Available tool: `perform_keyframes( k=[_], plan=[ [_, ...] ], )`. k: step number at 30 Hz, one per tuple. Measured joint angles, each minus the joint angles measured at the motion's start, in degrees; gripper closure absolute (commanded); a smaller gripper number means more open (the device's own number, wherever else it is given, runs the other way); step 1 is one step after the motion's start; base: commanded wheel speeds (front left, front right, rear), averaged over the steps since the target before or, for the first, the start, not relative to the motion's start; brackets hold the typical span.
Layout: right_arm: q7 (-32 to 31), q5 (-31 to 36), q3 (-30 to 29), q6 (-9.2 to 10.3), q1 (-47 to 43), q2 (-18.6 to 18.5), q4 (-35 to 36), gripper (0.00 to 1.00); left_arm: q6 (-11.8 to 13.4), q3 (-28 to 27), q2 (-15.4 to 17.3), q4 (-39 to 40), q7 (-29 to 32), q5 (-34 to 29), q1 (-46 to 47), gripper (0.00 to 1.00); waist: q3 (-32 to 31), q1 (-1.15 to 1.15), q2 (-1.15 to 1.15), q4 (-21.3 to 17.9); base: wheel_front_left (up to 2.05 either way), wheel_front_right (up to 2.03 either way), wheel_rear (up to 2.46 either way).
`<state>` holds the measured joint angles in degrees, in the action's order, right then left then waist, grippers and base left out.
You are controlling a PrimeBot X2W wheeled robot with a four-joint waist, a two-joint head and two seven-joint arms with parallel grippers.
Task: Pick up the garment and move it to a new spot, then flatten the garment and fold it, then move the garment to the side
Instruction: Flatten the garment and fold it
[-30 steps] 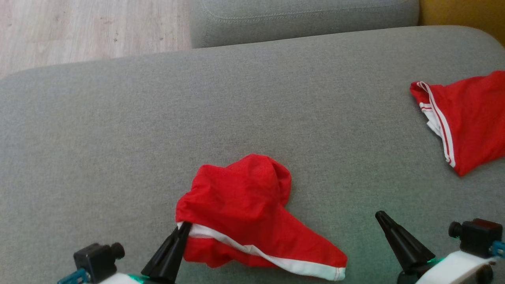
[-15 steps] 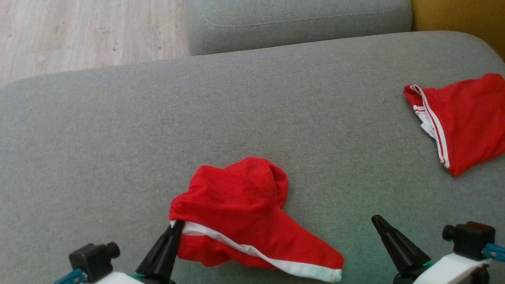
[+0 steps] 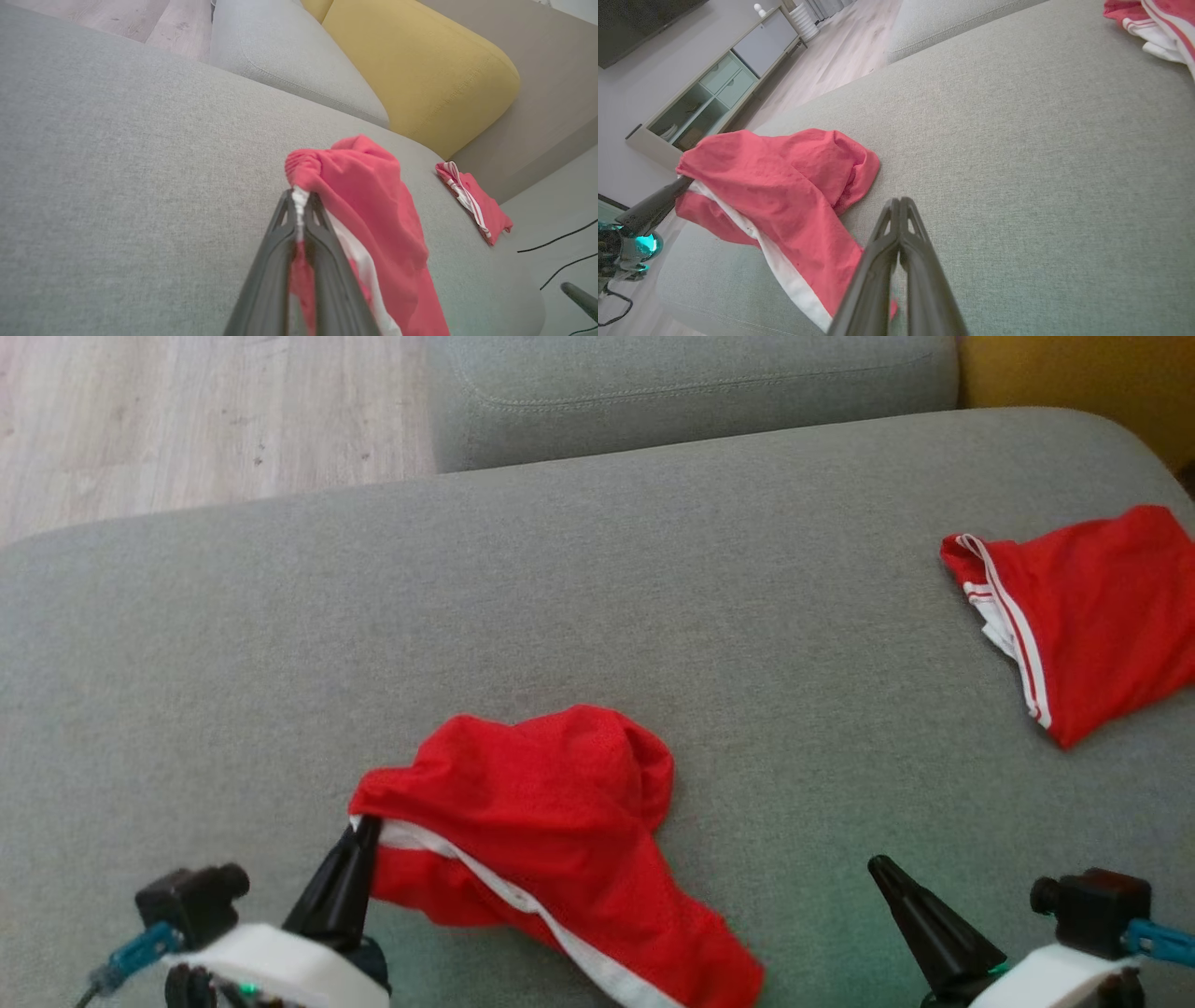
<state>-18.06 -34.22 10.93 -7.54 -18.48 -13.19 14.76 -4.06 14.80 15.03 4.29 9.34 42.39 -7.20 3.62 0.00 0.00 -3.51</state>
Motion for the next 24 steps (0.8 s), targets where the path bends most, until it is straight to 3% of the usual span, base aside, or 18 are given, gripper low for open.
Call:
perform_keyframes(
  k=[18,19,20,22,24],
  plan=[
    [3.42,2.74,1.07,0.00,2.36,0.19,-2.37,0.98,-1.13,0.86,-1.47,-24.21,-6.82,-6.26,26.97,1.00,0.06,0.01,0.00,-4.07,0.00,0.00,0.00],
    [4.23,3.70,0.71,0.00,2.80,0.45,-2.77,0.67,-1.38,1.11,-1.51,-25.41,-6.92,-6.28,28.10,1.00,0.00,0.00,0.00,-4.44,0.00,0.00,0.00],
    [4.85,4.74,0.34,0.00,3.20,0.69,-3.11,0.24,-1.56,1.67,-1.48,-26.62,-6.99,-6.69,29.08,1.00,-0.07,0.00,0.00,-4.82,0.00,0.00,0.00],
    [5.65,6.43,0.23,0.00,4.04,1.12,-4.05,0.00,-1.96,2.15,-1.59,-28.94,-7.44,-7.13,30.45,1.00,-0.23,0.00,0.00,-5.55,0.00,0.00,0.00],
    [6.32,7.44,0.34,0.00,4.52,1.66,-4.71,0.00,-2.02,2.46,-1.54,-31.10,-7.54,-7.16,31.54,1.00,-0.31,0.00,0.00,-6.29,0.00,0.00,0.00]
  ],
)
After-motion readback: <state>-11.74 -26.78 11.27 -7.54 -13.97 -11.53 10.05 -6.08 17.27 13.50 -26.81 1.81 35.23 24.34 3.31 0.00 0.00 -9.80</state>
